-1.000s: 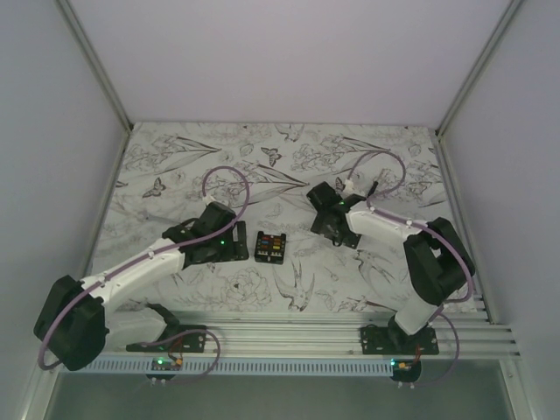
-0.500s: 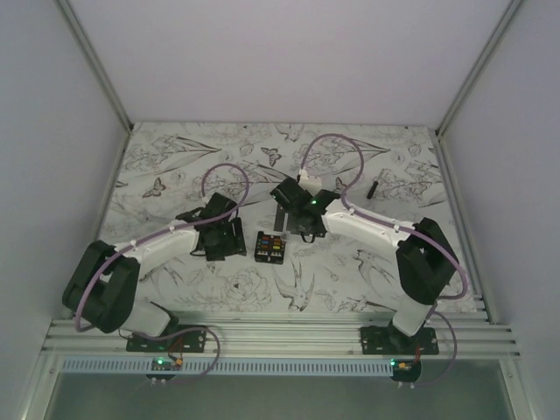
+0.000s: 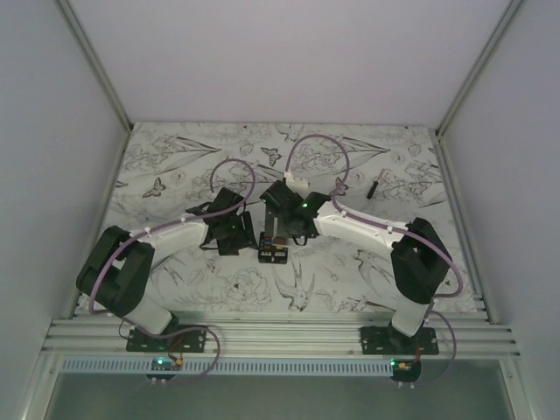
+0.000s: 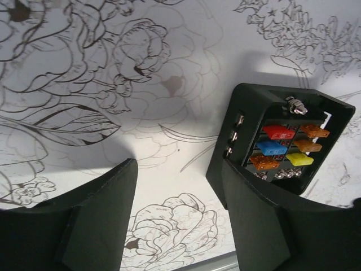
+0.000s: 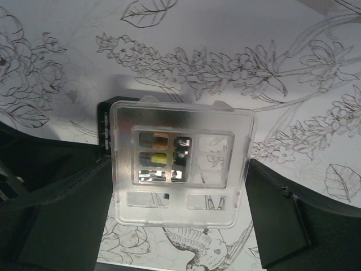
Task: Snap on the fuse box
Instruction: Close the fuse box cover on the fuse box base.
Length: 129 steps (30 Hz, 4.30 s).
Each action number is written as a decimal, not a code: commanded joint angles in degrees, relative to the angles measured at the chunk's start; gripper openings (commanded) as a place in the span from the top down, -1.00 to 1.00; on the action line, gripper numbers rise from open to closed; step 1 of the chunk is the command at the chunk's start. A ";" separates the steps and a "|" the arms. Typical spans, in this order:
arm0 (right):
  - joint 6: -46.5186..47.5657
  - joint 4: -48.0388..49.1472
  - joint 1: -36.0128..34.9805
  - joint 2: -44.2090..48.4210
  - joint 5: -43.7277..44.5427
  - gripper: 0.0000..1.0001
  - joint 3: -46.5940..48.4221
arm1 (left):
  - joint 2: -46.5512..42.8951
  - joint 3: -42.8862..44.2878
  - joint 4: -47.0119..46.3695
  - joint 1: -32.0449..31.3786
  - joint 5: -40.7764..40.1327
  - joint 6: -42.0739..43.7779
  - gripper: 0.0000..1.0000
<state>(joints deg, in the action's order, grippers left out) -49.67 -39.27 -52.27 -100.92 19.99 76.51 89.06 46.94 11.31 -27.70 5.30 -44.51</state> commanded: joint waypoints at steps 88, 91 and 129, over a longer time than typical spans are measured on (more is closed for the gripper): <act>-4.36 -6.16 -6.53 -15.71 4.18 -0.86 14.10 | -11.45 -12.31 -0.95 12.07 7.73 -0.02 -0.63; -4.79 -6.58 -6.53 -15.80 4.30 -0.87 13.97 | -11.54 -12.35 -0.99 12.08 7.84 -0.05 -0.63; -1.67 0.03 -6.35 -4.14 1.82 -1.00 4.08 | -11.64 -10.75 -3.73 8.23 14.90 -1.18 -0.51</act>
<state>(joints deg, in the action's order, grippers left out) -53.95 -43.86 -58.26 -110.30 23.33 82.89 77.60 35.70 7.62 -17.87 16.67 -45.45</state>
